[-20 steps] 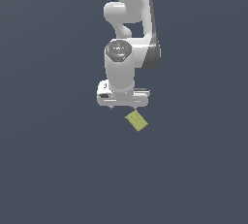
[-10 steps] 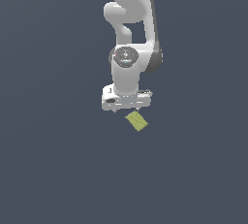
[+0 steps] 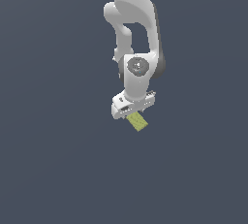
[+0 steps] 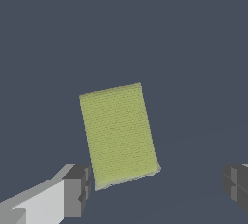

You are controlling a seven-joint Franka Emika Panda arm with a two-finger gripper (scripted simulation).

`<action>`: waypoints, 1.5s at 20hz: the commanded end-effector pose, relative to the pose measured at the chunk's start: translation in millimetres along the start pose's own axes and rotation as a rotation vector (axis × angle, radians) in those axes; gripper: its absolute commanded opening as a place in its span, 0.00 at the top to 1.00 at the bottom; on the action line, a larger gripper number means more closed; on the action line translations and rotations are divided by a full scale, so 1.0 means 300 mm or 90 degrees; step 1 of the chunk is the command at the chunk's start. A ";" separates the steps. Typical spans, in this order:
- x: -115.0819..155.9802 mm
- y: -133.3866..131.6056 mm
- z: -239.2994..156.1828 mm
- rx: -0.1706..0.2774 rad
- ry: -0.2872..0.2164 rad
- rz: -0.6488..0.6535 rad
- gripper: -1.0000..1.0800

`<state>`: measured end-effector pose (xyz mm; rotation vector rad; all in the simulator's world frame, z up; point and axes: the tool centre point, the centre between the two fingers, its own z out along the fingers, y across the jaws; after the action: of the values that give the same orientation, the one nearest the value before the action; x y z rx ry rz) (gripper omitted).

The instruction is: Pick up the object and move it to a goal position.

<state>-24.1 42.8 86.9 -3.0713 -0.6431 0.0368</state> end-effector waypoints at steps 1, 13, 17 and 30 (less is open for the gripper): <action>0.006 -0.027 0.030 -0.003 0.004 -0.047 0.04; 0.014 -0.087 0.090 -0.007 0.013 -0.144 0.04; 0.013 -0.085 0.099 -0.006 0.013 -0.140 0.04; 0.016 -0.086 0.254 -0.007 0.013 -0.144 0.04</action>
<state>-32.1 67.7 14.3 -2.9833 -0.9858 0.0005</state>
